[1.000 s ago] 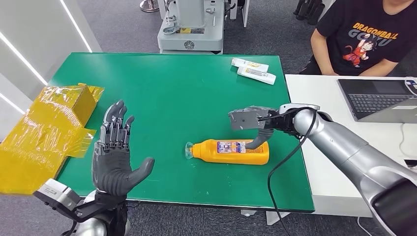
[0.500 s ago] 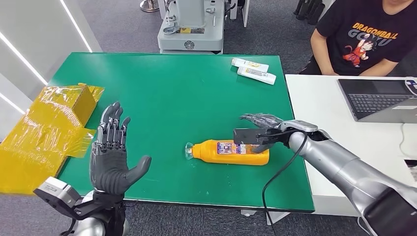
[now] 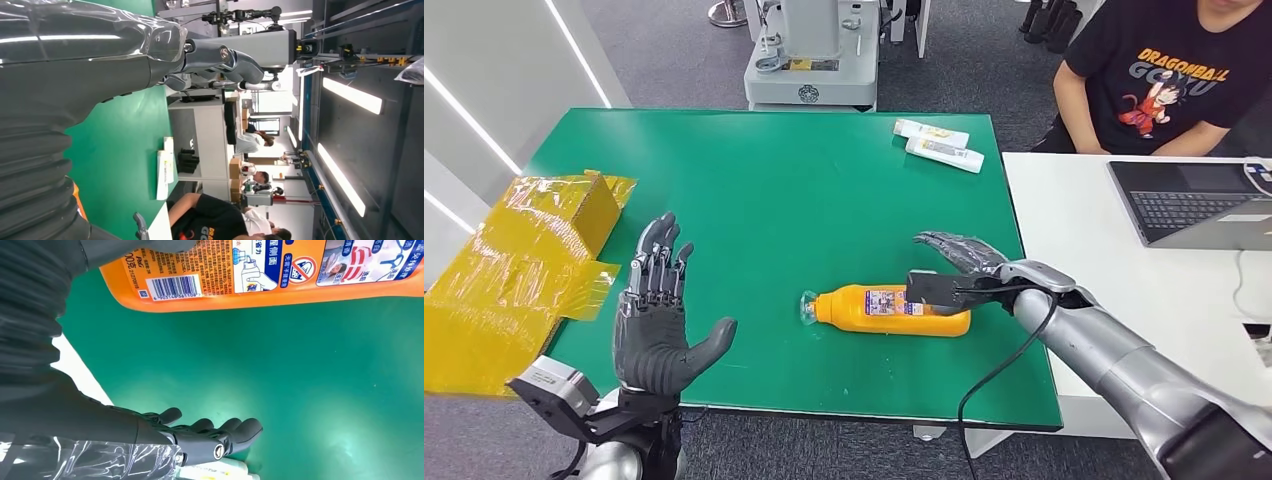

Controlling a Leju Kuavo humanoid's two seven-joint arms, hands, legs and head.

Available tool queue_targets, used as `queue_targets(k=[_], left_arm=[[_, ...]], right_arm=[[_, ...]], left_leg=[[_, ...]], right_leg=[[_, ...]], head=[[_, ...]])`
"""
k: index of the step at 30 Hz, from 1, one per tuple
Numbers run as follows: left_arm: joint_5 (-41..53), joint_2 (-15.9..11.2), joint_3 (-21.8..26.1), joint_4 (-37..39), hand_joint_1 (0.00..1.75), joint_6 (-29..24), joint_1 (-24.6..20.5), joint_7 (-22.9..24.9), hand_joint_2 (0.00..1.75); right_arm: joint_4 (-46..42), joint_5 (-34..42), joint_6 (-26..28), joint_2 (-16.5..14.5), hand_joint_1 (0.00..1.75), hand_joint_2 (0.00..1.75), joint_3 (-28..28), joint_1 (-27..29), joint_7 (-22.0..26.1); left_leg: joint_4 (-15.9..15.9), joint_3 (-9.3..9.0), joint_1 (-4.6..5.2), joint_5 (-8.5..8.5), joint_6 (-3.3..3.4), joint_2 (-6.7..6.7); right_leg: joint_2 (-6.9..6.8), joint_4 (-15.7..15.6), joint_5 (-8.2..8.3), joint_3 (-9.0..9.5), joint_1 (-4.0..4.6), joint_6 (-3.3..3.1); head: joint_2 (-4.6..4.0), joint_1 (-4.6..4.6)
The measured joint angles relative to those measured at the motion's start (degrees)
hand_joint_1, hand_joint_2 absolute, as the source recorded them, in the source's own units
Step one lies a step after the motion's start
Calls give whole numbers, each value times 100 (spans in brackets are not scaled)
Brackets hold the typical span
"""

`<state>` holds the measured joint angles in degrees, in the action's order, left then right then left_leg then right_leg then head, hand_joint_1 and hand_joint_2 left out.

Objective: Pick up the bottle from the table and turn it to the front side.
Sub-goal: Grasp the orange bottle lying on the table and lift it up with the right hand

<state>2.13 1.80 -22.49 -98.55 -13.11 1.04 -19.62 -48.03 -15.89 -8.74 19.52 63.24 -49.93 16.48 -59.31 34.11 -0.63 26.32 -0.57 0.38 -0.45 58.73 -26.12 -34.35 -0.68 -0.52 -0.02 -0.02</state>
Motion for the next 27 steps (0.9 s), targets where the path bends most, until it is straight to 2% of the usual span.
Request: queue_targets(k=[7,13,19,23,27], left_arm=[[-4,3,0,67,0,37,-22,3,175],[-3,4,0,141,0,49,-42,4,175],[-3,4,0,167,0,19,-44,4,175],[-3,4,-2,183,0,-8,-42,4,175],[-3,4,-2,183,0,-40,-37,3,175]], right_arm=[[1,-154,6,4,0,175,-207,329,-24],[1,-201,-70,2,0,175,-321,395,-18],[20,-163,-446,-29,0,175,-412,390,239],[68,-174,-529,-101,148,175,-473,364,351],[114,-173,-548,-147,148,175,-517,349,432]], left_leg=[[-2,1,1,-3,3,-1],[-2,7,0,-2,3,-2],[0,13,0,-2,3,-2],[0,13,0,-2,3,-2],[-1,13,0,-2,3,-3]], right_leg=[[-2,0,3,2,0,0],[-1,0,2,-4,0,0],[-2,0,1,-8,0,0],[-2,0,1,-7,0,0],[-3,0,1,-7,0,0]], head=[[0,-1],[0,-1],[0,-2],[0,-1],[0,-1]])
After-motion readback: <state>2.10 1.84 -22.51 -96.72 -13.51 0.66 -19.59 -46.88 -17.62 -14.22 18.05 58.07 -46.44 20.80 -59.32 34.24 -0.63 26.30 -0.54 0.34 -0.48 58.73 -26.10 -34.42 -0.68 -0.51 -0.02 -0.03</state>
